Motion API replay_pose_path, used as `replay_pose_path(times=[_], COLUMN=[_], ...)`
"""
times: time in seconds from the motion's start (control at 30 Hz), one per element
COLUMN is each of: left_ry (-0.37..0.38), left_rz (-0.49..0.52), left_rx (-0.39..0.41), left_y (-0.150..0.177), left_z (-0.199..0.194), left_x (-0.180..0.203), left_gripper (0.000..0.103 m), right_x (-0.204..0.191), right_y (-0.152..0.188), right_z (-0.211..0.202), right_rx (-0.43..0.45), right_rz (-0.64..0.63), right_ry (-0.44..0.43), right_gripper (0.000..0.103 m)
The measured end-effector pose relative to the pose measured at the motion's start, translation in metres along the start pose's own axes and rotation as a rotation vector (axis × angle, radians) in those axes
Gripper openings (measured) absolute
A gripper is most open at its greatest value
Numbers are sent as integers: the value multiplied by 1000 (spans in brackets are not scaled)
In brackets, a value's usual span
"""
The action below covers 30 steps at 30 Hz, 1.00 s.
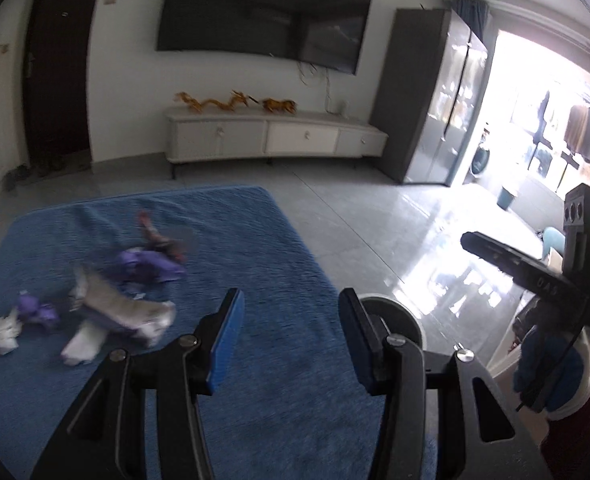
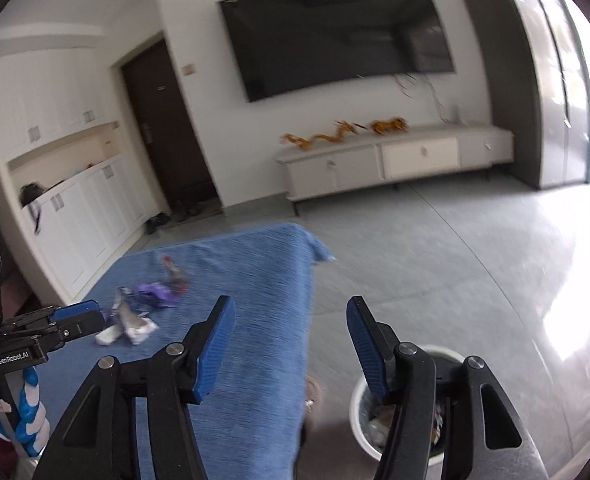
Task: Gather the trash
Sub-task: 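Return both open tools to the remaining trash on the rug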
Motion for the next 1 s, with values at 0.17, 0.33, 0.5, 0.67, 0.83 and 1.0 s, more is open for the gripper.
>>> replay_pose_path(times=[0.17, 0.33, 0.5, 0.67, 0.83, 1.0], left_ry=[-110, -202, -252, -284, -284, -265], left_rz=[-61, -155, -204, -215, -230, -239], left_rx=[51, 98, 128, 122, 68, -23], left_y=[30, 64, 85, 98, 103, 104], left_z=[-64, -125, -160, -170, -149, -102], left_x=[-57, -104, -130, -136, -147, -164], left_gripper=[47, 47, 48, 49, 49, 49], right_x=[-53, -103, -142, -165, -171, -177], right_y=[-6, -7, -4, -2, 2, 11], right_z=[-14, -28, -34, -30, -11, 31], right_rx=[25, 45, 46, 43, 7, -76], right_rz=[-106, -196, -267, -326, -354, -367], right_ry=[-38, -88, -139, -178, -195, -209], right_gripper=[61, 62, 66, 69, 70, 70])
Point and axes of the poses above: each gripper's, at about its wrist camera, not at the fingertips, and z roughly the way its jaws point, x to its right, y to its underside, the point moved 1 cm from there along z, roughly the way its jaws point, and after that the axes turned 4 degrees about z, right-handed, at the moved point
